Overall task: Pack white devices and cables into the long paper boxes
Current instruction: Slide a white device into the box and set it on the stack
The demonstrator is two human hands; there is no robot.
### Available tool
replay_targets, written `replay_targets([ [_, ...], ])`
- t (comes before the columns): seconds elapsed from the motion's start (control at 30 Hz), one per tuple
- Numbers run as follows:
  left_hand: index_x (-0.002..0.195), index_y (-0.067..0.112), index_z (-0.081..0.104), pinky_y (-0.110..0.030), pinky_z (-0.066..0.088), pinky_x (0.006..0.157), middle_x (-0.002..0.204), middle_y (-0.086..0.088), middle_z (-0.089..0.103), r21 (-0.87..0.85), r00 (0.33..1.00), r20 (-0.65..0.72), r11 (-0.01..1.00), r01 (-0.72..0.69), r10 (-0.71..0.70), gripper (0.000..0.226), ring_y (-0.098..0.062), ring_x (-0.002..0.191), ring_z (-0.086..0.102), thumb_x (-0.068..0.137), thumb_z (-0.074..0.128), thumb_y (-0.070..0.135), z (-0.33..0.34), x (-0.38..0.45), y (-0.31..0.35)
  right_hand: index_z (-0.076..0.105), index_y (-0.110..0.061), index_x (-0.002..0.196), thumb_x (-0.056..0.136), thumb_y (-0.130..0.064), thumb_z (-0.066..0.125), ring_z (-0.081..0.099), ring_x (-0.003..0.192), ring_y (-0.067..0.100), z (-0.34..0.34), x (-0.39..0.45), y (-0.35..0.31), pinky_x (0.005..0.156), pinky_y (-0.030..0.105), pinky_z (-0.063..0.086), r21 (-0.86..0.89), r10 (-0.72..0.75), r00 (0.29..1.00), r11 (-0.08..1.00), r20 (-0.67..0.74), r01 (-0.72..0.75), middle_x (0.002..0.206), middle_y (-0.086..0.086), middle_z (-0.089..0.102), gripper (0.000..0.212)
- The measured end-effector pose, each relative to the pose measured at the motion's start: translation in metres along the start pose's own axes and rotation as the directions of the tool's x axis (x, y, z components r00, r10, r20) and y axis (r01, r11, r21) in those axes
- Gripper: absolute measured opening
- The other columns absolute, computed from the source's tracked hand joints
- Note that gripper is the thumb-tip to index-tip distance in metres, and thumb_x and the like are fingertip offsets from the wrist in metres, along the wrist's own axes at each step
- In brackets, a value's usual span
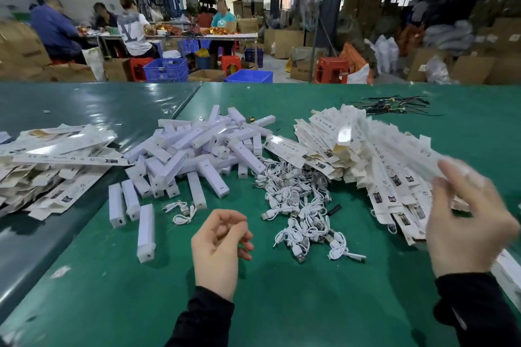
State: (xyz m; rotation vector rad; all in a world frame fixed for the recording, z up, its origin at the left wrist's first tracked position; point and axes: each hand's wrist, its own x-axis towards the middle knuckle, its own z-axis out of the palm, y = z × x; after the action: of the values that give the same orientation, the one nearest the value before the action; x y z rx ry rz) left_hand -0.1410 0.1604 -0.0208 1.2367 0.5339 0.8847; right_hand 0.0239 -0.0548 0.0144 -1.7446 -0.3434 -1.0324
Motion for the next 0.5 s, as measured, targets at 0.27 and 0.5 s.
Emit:
replay_targets([
  [0.27,0.124,0.009,0.058,-0.034,0.058,0.079,0.121,-0.014,0.067,-0.336,0.878,0.424,0.862,0.379,-0.221,0.074,-0.029,0.108,0.066,0.058,0.089,0.024,0.006,-0.004,0.008,0.073,-0.026,0.105,0.067,-0.019,0.074,0.07,0.091,0.014,0.003,-0.048,-0.051,0.072,0.022,0.059,0.367,0.461,0.53,0.4,0.711,-0.84,0.11,-0.004,0.073,0.038],
  [0.5,0.129,0.005,0.054,-0.037,0.056,0.086,0.131,-0.018,0.06,-0.534,0.875,0.48,0.769,0.351,-0.065,0.096,-0.034,0.121,0.058,0.046,0.097,0.028,0.001,-0.003,0.013,0.068,-0.004,0.109,0.068,0.0,0.068,0.074,0.075,0.018,0.014,-0.083,-0.072,0.058,0.021,0.057,0.047,0.408,0.054,0.028,0.912,-0.999,0.101,0.017,0.075,0.041],
])
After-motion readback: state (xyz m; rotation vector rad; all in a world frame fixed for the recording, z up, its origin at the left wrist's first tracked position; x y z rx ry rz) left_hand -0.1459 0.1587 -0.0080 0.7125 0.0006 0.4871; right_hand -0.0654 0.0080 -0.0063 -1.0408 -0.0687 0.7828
